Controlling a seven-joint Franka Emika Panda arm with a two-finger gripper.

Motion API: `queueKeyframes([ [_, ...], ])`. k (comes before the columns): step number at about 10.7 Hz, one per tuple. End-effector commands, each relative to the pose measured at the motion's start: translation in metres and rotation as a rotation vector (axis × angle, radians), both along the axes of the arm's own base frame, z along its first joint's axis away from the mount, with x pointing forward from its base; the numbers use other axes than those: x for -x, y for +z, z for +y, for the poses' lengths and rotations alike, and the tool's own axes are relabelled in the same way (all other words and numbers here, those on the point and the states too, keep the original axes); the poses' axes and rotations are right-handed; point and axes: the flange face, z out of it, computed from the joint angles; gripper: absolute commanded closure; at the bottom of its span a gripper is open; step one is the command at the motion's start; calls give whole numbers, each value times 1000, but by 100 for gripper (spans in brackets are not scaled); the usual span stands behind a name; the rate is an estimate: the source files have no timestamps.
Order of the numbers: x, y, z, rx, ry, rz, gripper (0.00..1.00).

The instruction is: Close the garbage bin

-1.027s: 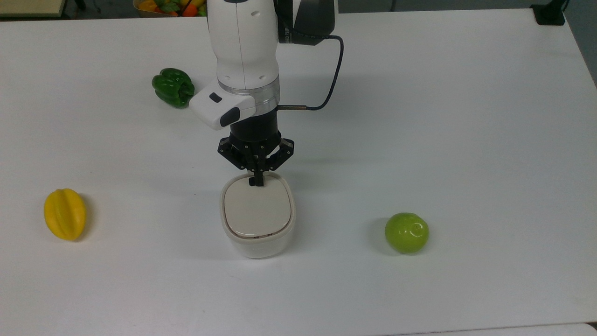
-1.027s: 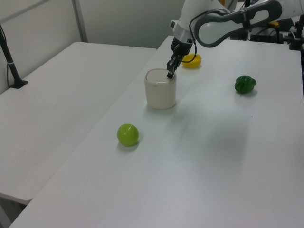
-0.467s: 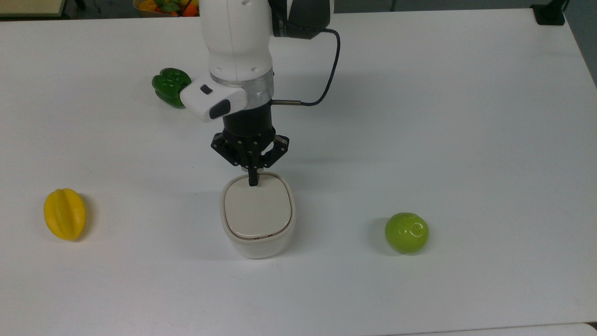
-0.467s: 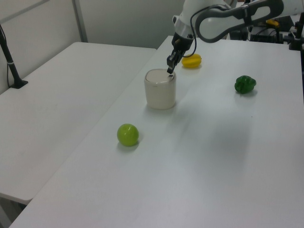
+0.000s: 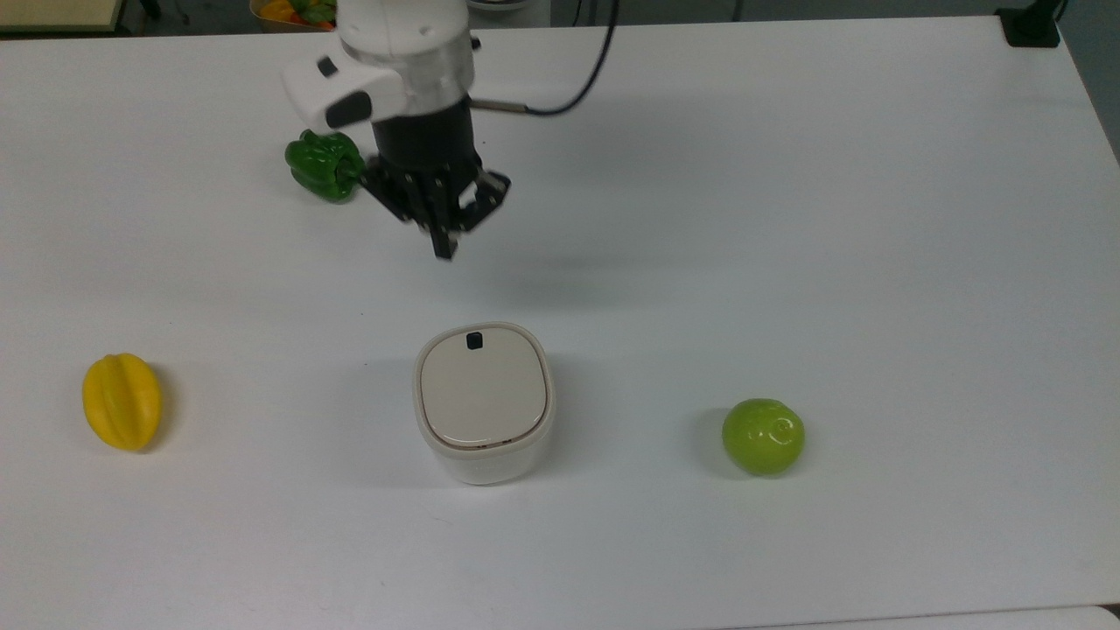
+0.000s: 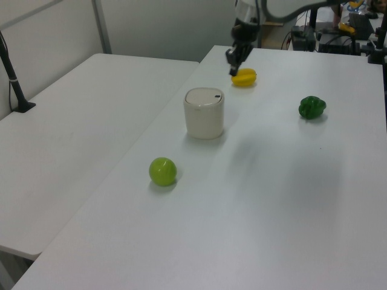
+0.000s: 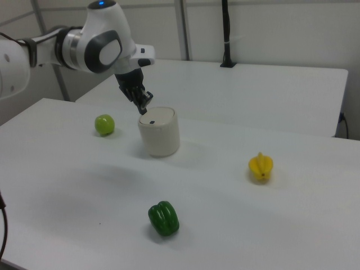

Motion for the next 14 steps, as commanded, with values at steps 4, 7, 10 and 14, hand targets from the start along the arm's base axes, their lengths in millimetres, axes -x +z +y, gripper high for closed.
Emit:
queueKeyframes([
  [4,84,68,-48,-23,-58,250,54],
  [7,101,89,-65,-30,-98,257,0],
  [10,125,95,-65,-53,-110,265,0],
  [14,140,97,-81,-46,75,264,0],
])
